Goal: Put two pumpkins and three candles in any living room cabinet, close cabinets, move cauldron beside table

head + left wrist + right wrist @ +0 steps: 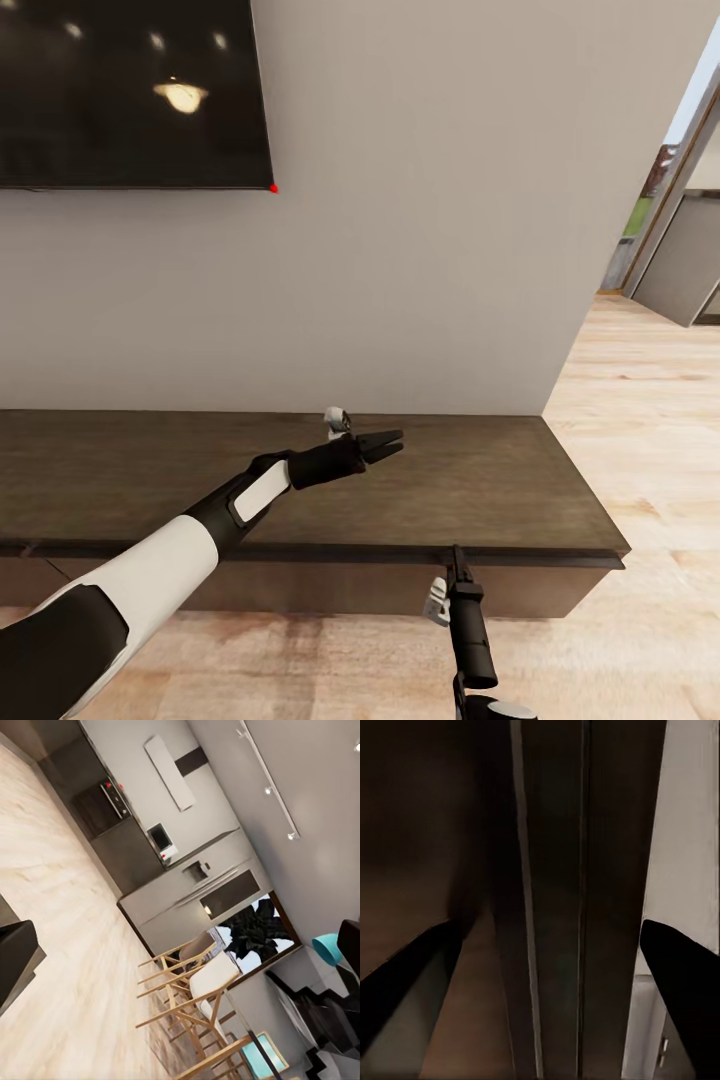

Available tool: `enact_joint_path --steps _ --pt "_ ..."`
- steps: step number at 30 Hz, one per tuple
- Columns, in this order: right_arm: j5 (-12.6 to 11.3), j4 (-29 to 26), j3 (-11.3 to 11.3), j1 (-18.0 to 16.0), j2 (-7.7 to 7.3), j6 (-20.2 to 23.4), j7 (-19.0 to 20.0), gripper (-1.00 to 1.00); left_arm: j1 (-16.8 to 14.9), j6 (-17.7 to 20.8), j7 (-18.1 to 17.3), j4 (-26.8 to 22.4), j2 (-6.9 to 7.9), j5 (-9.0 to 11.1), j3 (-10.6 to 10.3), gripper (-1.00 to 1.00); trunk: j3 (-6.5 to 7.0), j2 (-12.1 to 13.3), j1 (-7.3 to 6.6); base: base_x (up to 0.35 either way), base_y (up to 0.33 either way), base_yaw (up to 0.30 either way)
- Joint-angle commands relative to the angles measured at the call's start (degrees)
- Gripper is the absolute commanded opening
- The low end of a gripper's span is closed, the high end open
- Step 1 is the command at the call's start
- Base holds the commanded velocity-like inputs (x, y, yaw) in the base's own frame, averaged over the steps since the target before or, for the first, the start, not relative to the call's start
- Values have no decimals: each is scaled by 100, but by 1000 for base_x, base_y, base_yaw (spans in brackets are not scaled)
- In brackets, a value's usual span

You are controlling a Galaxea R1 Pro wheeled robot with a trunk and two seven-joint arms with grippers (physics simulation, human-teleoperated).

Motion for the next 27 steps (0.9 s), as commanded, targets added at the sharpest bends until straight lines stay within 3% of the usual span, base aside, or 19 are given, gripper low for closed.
enact_joint_path --steps 1,27 --pt "-16 -20 -32 -36 2 33 -25 -100 1 0 0 0 -2 0 -1 100 1 0 0 0 0 0" --pt "-12 -47 -33 -33 -14 62 -154 -100 8 0 0 3 13 0 1 100 1 0 0 -28 14 0"
